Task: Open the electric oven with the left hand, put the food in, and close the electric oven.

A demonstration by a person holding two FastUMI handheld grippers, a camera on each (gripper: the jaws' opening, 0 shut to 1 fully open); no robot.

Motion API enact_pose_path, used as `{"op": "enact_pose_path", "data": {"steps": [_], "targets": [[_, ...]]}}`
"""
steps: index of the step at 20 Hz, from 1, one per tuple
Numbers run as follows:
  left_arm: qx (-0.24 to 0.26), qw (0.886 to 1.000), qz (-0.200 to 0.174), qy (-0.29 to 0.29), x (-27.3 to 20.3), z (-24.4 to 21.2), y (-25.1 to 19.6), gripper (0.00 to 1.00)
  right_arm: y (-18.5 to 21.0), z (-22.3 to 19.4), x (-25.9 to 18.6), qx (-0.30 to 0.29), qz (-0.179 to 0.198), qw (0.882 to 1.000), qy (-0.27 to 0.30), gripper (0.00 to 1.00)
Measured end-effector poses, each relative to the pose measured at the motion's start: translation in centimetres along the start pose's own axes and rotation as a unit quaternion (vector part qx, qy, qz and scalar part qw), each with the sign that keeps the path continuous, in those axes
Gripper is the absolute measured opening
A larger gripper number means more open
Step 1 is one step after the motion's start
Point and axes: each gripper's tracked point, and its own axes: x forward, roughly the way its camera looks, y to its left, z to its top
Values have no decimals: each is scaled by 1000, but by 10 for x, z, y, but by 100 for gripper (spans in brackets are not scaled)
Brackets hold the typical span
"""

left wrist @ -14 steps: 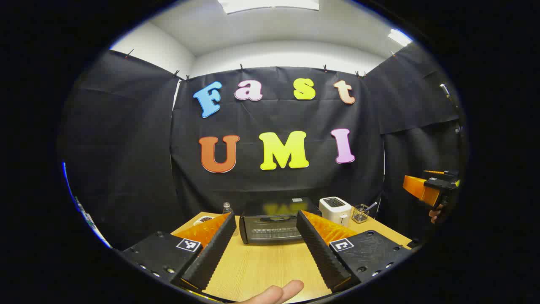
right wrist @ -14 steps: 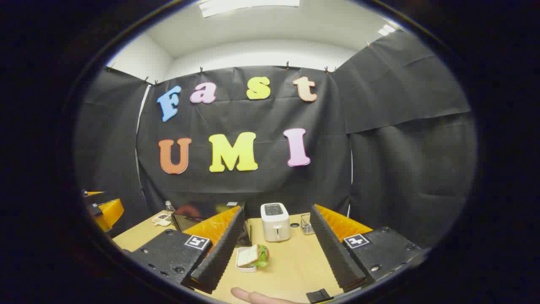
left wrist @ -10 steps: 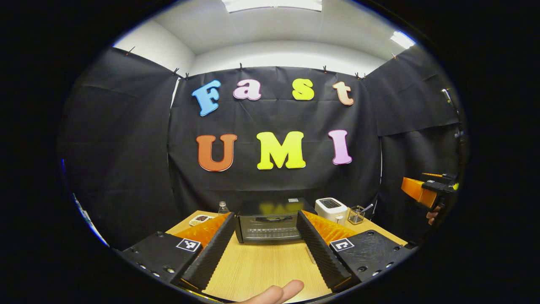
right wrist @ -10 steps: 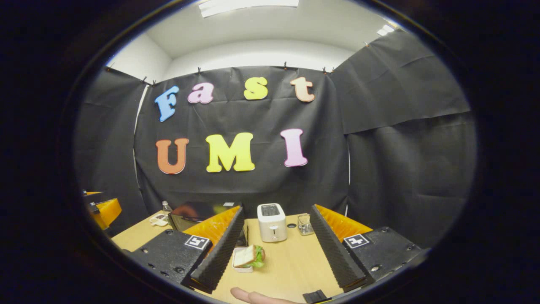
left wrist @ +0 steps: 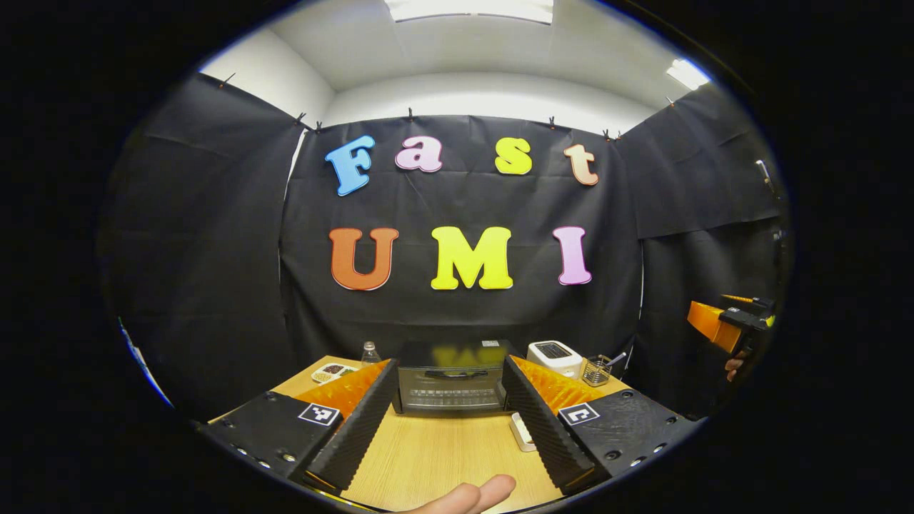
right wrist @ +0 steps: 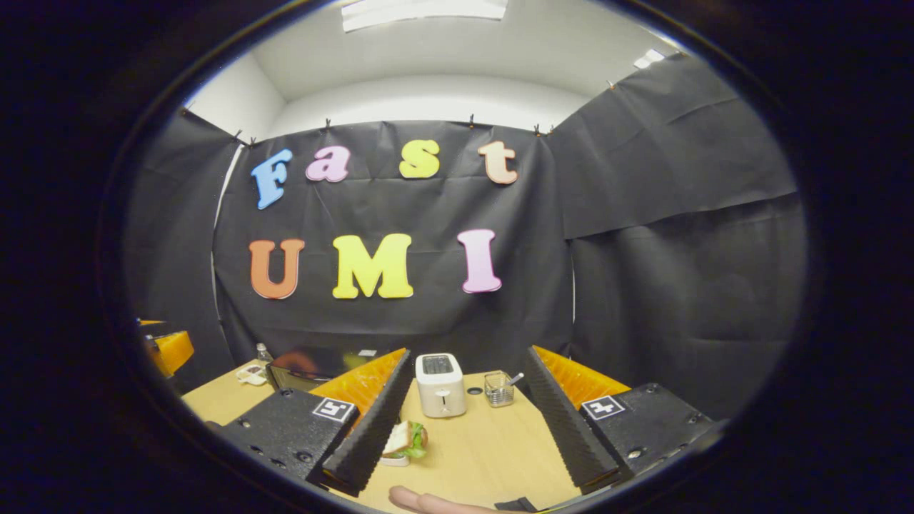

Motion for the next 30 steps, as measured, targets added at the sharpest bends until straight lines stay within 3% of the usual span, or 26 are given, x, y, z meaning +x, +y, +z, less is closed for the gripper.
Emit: {"op": "enact_pose_path", "data": {"steps": [8, 13, 14, 16, 20, 21, 22, 26, 27, 28, 30], "targets": [[9, 1000, 3, 13, 47, -15, 0, 95, 1, -5, 22, -5, 6, 1000, -11, 89], [-3, 998, -39, 54, 120, -44, -17, 95, 3, -17, 48, 0, 19, 1000, 0, 90], [0, 997, -39, 65, 139, -54, -16, 95, 5, -20, 55, 2, 21, 1000, 2, 100], [3, 995, -43, 90, 174, -75, -16, 95, 5, -21, 64, 1, 27, 1000, 2, 100], [8, 992, -20, 123, 241, -113, -2, 96, -7, -33, 87, 5, 25, 1000, 2, 100], [8, 992, -19, 127, 256, -121, -1, 96, -9, -39, 92, 7, 25, 1000, 7, 90], [8, 991, -17, 136, 269, -131, -1, 96, -12, -44, 96, 9, 23, 1000, 13, 100], [9, 984, -13, 178, 301, -166, 0, 97, -27, -53, 111, 10, 10, 1000, 22, 100], [9, 982, -15, 186, 305, -171, -2, 96, -27, -53, 111, 9, 11, 1000, 22, 90], [7, 981, -15, 191, 308, -175, -4, 97, -28, -53, 113, 6, 11, 1000, 21, 100], [6, 979, -18, 202, 311, -184, -7, 96, -31, -50, 112, 3, 10, 1000, 14, 100]]}}
